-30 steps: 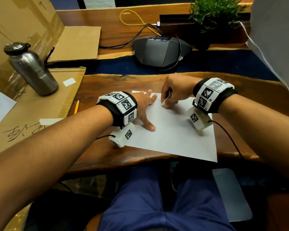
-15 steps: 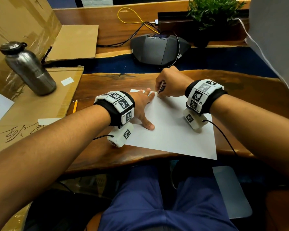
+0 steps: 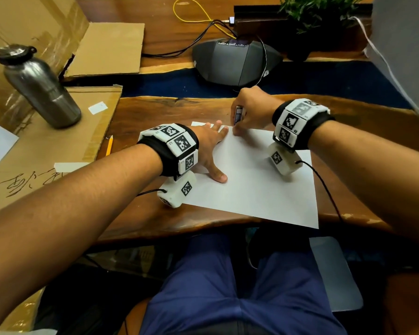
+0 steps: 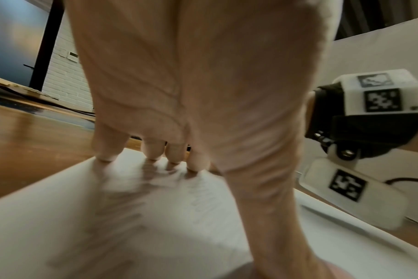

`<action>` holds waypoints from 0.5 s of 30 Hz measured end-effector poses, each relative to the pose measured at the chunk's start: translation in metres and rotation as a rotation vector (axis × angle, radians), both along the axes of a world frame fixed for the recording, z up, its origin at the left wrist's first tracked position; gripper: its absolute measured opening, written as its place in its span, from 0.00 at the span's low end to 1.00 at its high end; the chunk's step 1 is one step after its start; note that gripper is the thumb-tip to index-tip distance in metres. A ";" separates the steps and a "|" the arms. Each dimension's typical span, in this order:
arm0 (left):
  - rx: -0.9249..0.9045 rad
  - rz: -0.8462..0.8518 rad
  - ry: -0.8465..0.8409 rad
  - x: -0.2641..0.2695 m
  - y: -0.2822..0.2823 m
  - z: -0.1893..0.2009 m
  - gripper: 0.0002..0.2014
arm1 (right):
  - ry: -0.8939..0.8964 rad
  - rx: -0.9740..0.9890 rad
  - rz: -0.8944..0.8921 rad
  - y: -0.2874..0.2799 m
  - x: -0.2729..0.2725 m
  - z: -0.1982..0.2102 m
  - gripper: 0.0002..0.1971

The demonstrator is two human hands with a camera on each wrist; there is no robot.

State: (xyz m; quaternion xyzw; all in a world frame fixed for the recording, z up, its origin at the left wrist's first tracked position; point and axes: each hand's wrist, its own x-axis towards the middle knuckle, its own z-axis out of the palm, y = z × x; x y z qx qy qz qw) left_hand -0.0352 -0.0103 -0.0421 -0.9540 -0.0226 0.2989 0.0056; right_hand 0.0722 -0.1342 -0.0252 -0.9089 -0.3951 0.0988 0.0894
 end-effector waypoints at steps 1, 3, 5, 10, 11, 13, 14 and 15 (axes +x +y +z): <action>-0.004 0.006 -0.005 -0.001 0.001 0.000 0.70 | 0.018 -0.016 0.023 0.000 -0.002 -0.002 0.16; -0.008 0.004 -0.021 0.000 0.003 -0.003 0.70 | 0.071 -0.101 0.104 -0.003 -0.011 -0.003 0.13; -0.003 -0.004 -0.026 0.001 0.005 -0.005 0.71 | 0.098 -0.144 0.124 -0.003 -0.014 0.000 0.13; 0.001 -0.010 -0.017 0.001 0.003 -0.004 0.72 | 0.022 -0.010 -0.011 0.004 0.000 0.001 0.18; 0.003 -0.010 -0.016 0.001 0.003 -0.004 0.71 | 0.024 -0.018 0.008 0.004 -0.002 -0.001 0.17; 0.003 -0.006 -0.014 0.001 0.003 -0.003 0.70 | 0.072 -0.107 0.076 -0.002 -0.010 -0.003 0.14; 0.001 -0.001 -0.013 0.001 0.003 -0.002 0.70 | 0.124 -0.167 0.104 -0.004 -0.014 -0.001 0.13; -0.001 0.001 -0.009 0.000 0.002 -0.002 0.70 | 0.181 -0.209 0.113 -0.006 -0.014 0.000 0.12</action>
